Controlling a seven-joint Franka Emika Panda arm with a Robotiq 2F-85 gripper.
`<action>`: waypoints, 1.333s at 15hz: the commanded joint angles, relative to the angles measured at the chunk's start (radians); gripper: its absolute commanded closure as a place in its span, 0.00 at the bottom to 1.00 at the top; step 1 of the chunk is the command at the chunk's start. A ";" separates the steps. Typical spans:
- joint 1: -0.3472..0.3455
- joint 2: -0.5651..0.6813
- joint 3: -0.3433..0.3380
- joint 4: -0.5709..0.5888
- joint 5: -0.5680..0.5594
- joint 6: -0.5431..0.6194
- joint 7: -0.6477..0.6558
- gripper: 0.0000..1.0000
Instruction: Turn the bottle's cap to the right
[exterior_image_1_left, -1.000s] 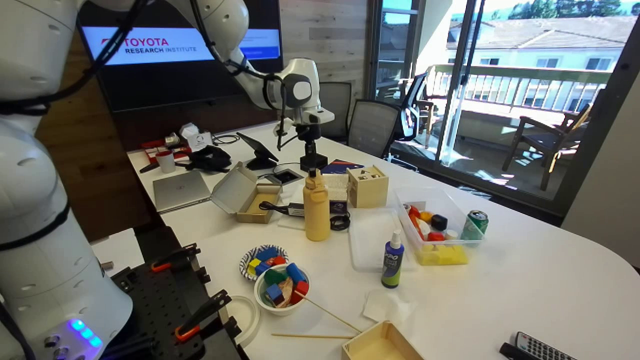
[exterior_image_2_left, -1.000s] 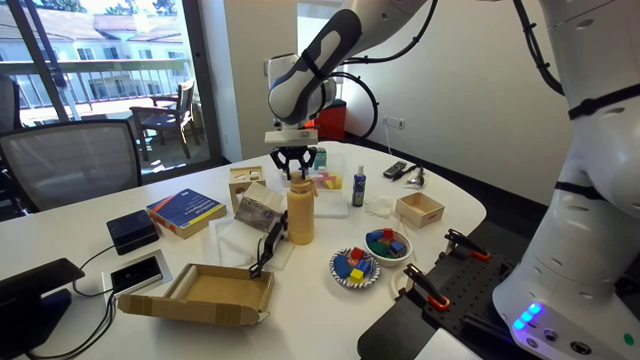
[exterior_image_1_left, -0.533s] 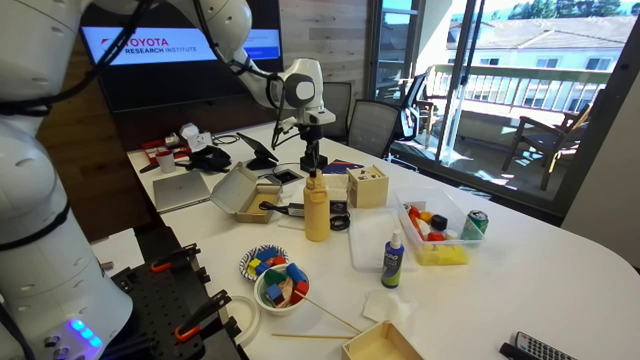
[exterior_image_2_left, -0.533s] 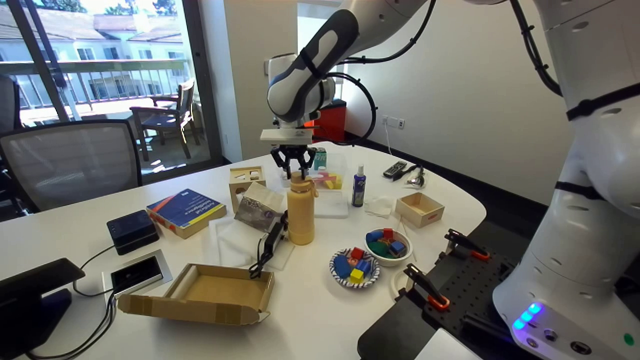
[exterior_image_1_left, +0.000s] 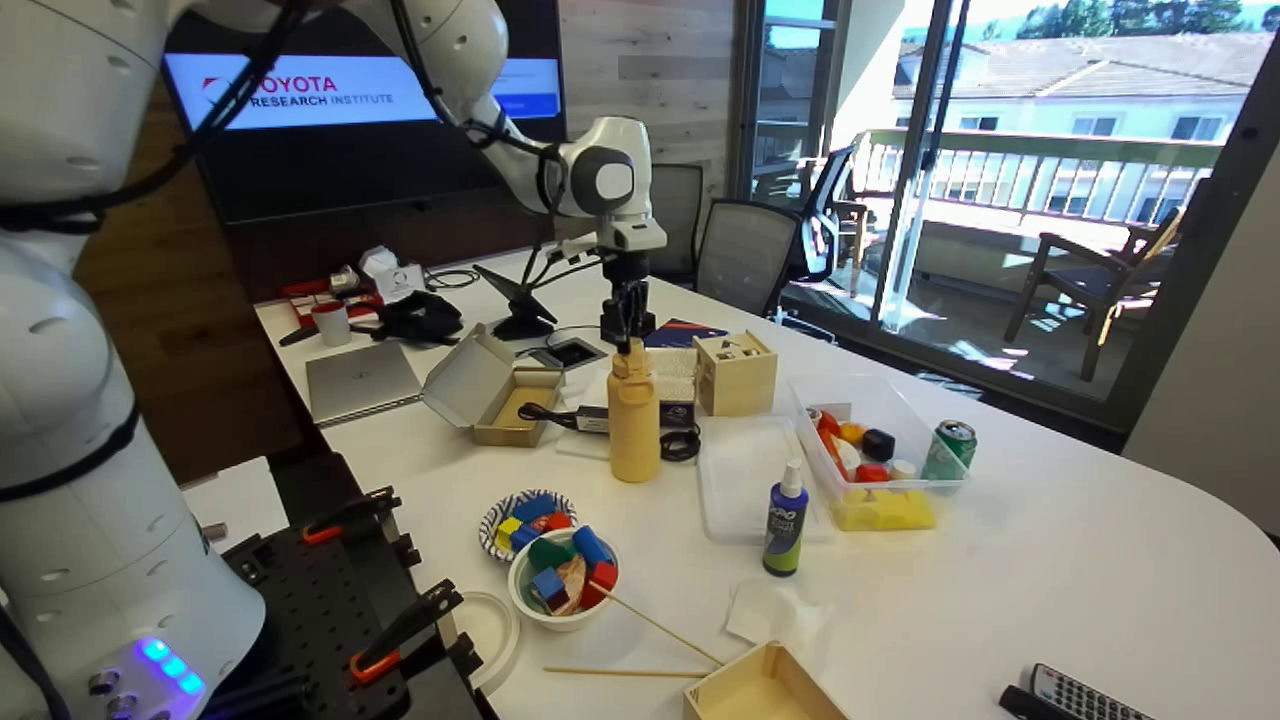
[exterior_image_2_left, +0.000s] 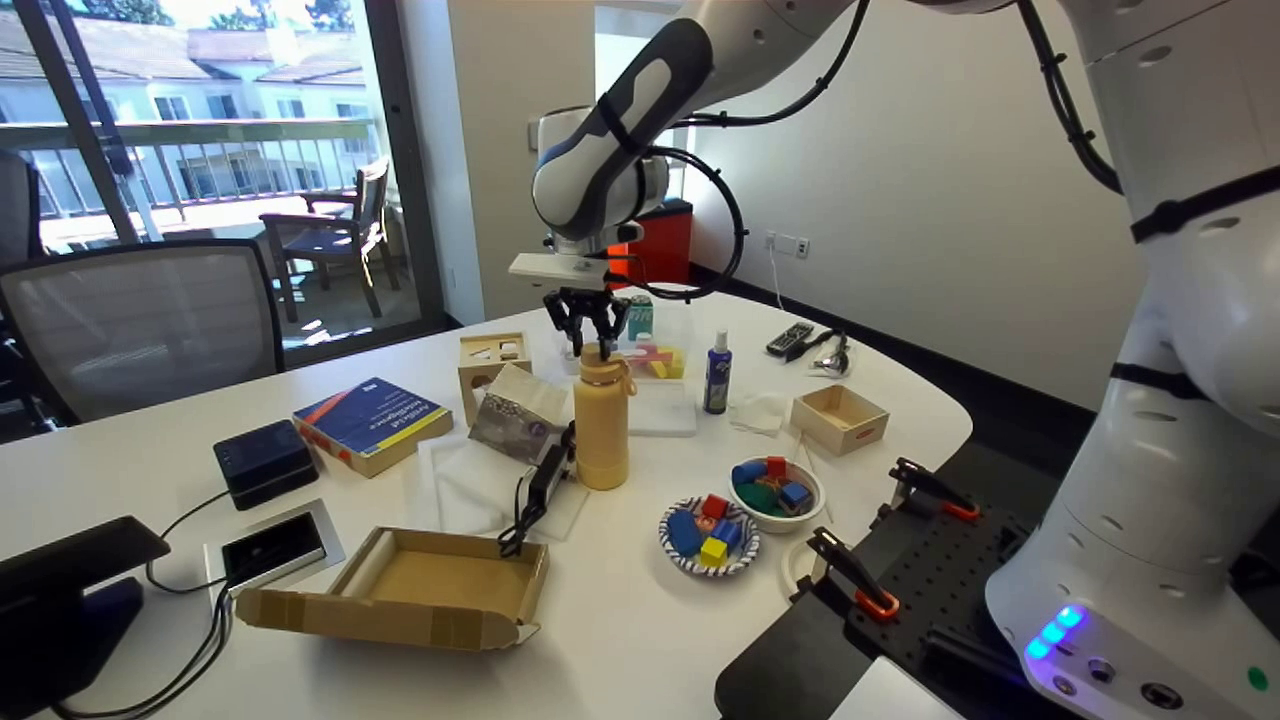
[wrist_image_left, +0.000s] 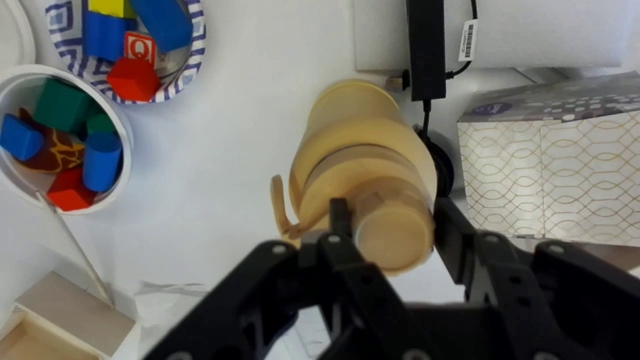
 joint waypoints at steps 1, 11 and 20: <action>-0.005 0.056 -0.004 0.029 0.009 -0.008 0.125 0.80; 0.000 0.074 0.000 0.038 -0.006 -0.017 0.350 0.80; 0.010 0.091 -0.007 0.041 -0.031 -0.006 0.566 0.80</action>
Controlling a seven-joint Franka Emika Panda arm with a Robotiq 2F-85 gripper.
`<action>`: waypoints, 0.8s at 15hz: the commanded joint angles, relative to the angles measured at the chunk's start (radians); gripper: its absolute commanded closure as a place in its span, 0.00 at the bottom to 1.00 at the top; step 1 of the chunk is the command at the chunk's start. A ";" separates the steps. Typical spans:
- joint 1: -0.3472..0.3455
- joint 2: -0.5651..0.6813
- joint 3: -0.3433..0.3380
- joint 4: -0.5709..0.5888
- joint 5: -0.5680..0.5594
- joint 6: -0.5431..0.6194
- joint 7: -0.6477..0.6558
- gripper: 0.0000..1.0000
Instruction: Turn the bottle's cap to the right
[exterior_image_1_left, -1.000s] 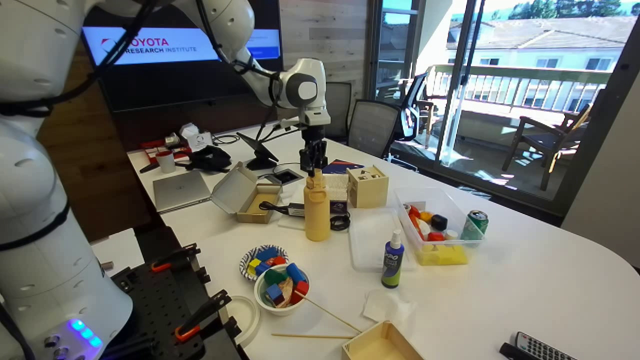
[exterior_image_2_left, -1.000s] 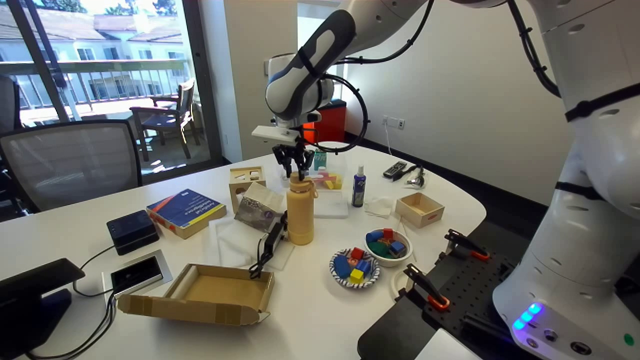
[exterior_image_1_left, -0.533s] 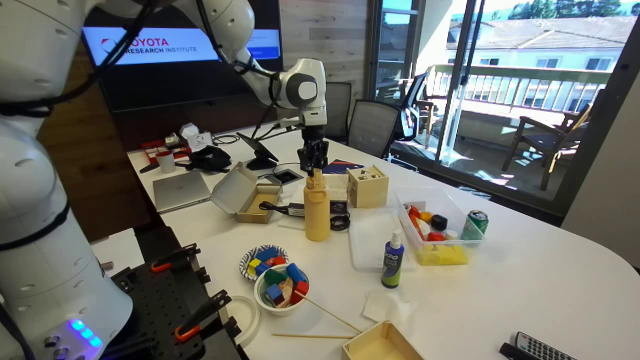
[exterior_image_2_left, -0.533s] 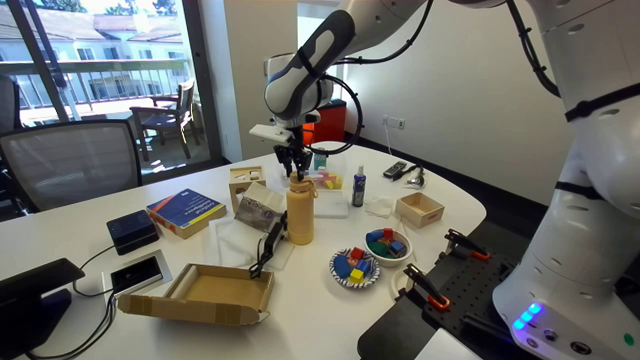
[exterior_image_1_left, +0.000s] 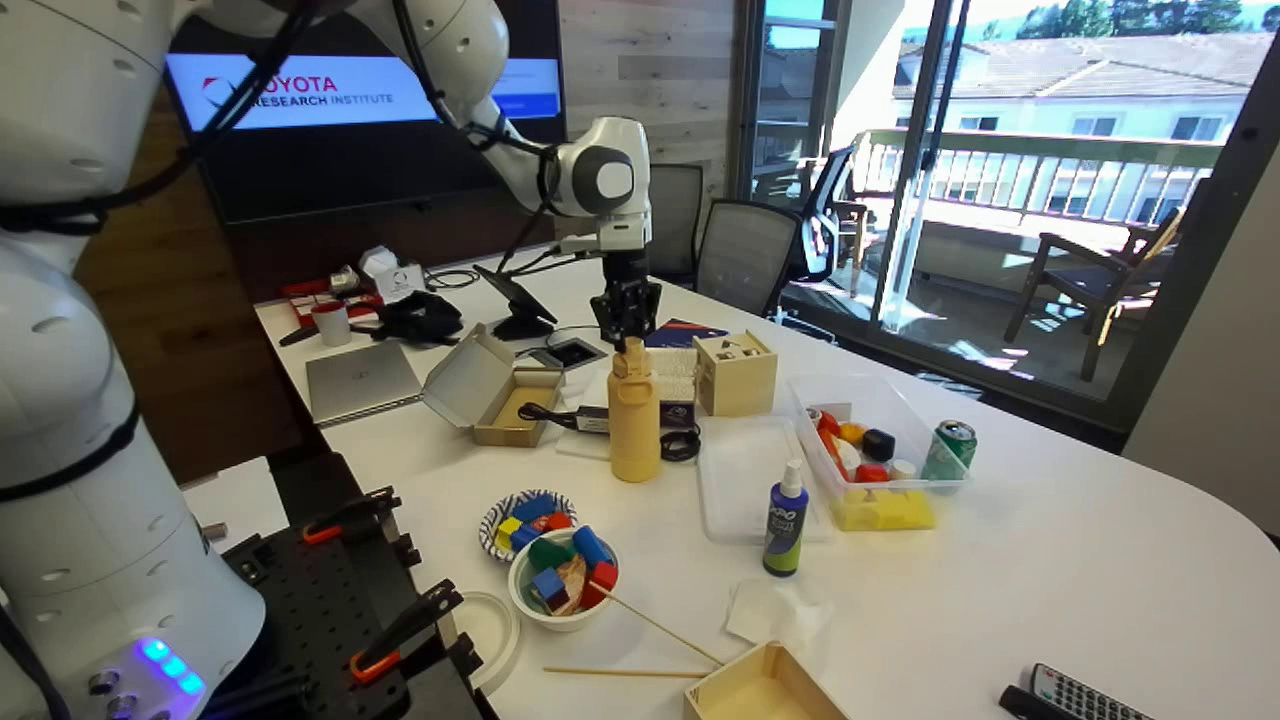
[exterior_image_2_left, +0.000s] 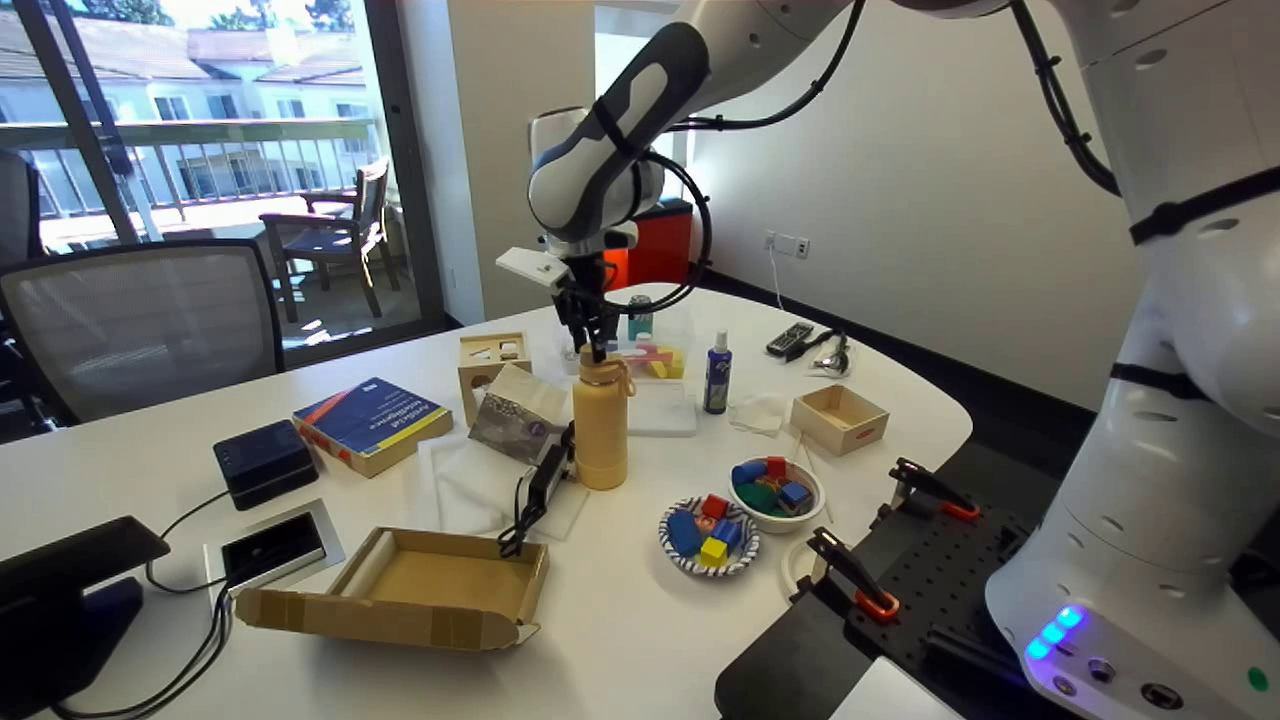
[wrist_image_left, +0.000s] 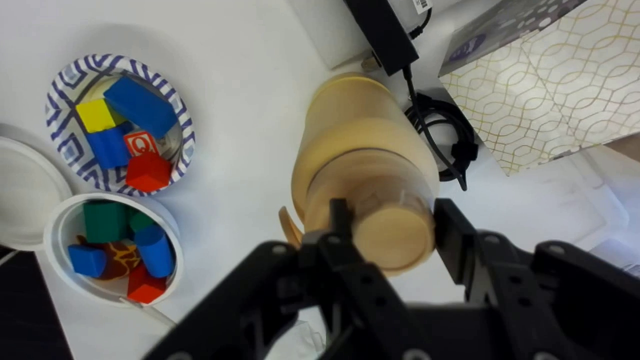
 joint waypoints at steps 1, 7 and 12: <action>-0.004 0.080 0.004 0.021 0.004 0.009 0.095 0.80; -0.020 0.069 0.019 0.017 0.025 0.015 0.099 0.60; 0.001 0.016 0.012 -0.022 0.007 0.035 0.117 0.08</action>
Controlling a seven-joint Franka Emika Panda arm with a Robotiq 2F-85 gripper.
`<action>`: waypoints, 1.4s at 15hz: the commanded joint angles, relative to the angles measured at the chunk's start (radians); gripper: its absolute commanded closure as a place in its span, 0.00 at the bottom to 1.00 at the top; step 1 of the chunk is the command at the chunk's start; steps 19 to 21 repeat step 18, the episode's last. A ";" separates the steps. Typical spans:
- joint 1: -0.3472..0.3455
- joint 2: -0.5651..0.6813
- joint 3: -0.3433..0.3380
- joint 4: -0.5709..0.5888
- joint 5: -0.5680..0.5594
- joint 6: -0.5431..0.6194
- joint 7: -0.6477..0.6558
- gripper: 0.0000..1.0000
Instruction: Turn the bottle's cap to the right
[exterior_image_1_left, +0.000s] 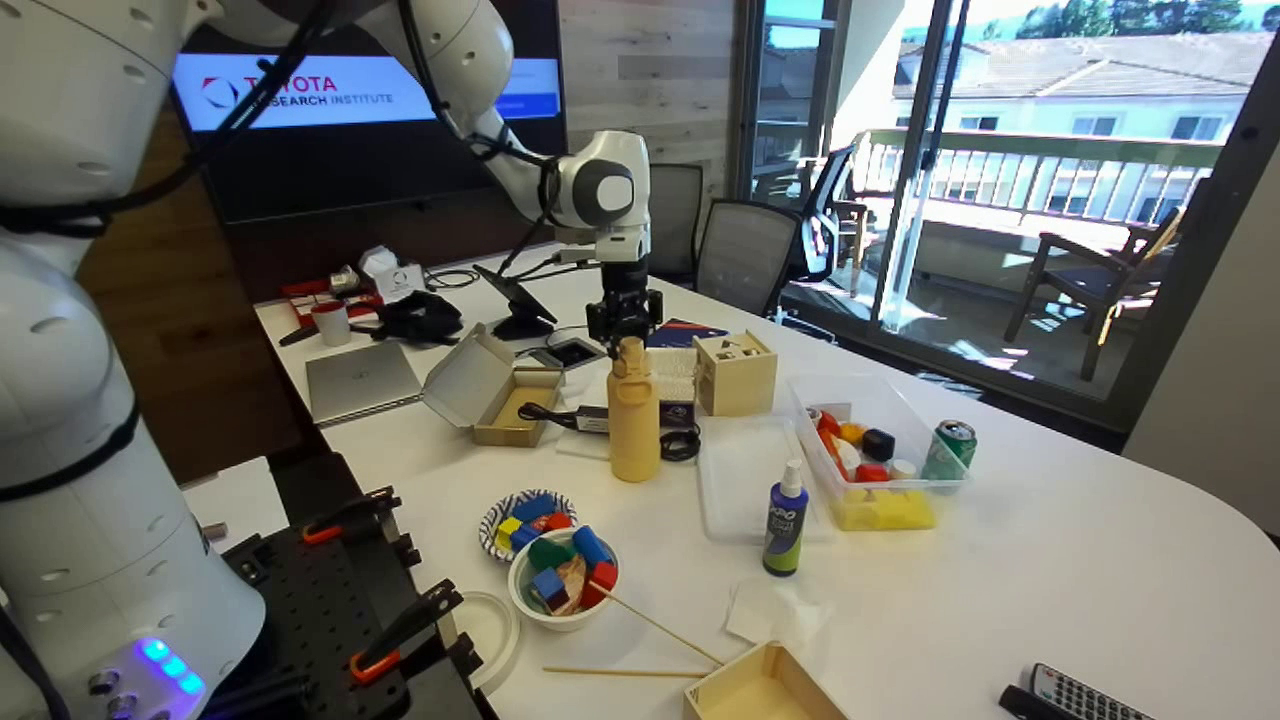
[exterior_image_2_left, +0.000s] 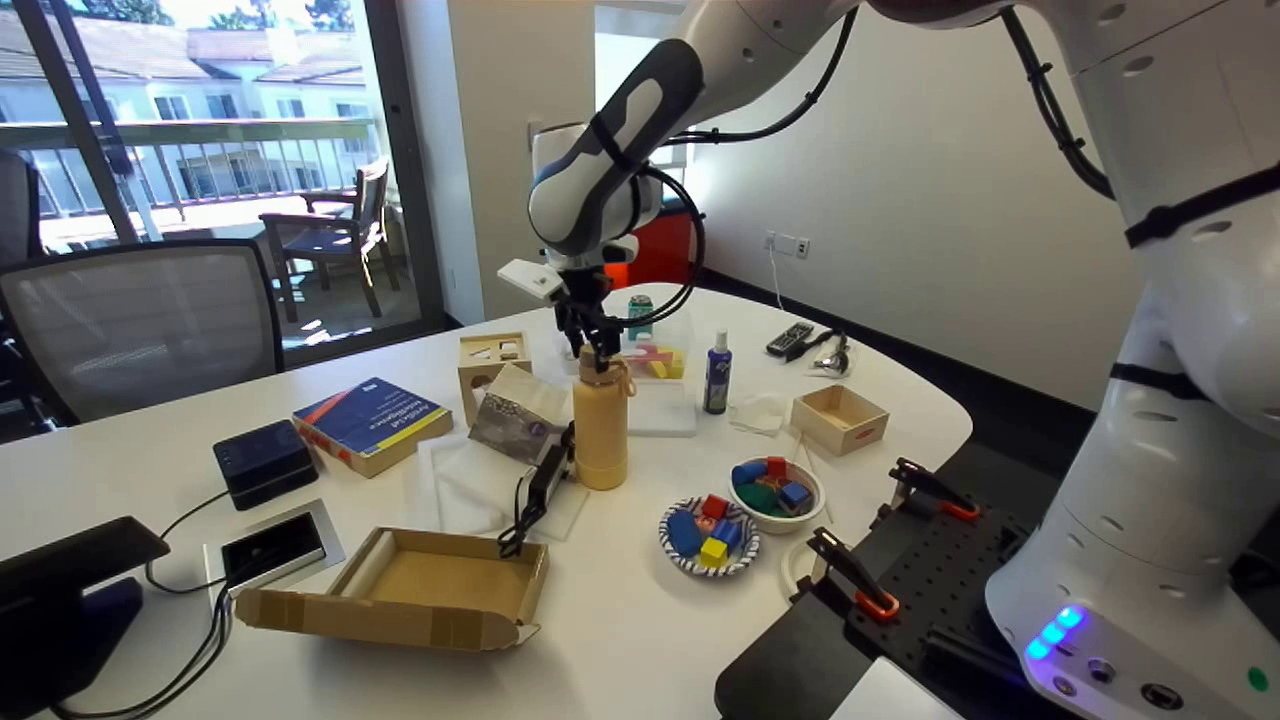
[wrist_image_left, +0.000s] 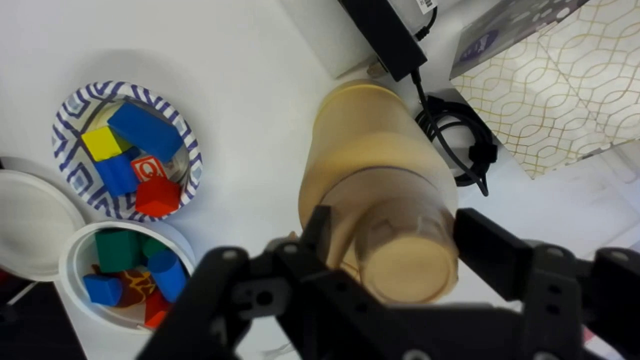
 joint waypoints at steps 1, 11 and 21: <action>0.010 -0.026 0.002 -0.027 -0.014 0.025 0.053 0.00; -0.001 -0.180 0.033 -0.031 -0.108 -0.031 -0.021 0.00; -0.026 -0.222 0.060 -0.028 -0.101 -0.093 -0.147 0.00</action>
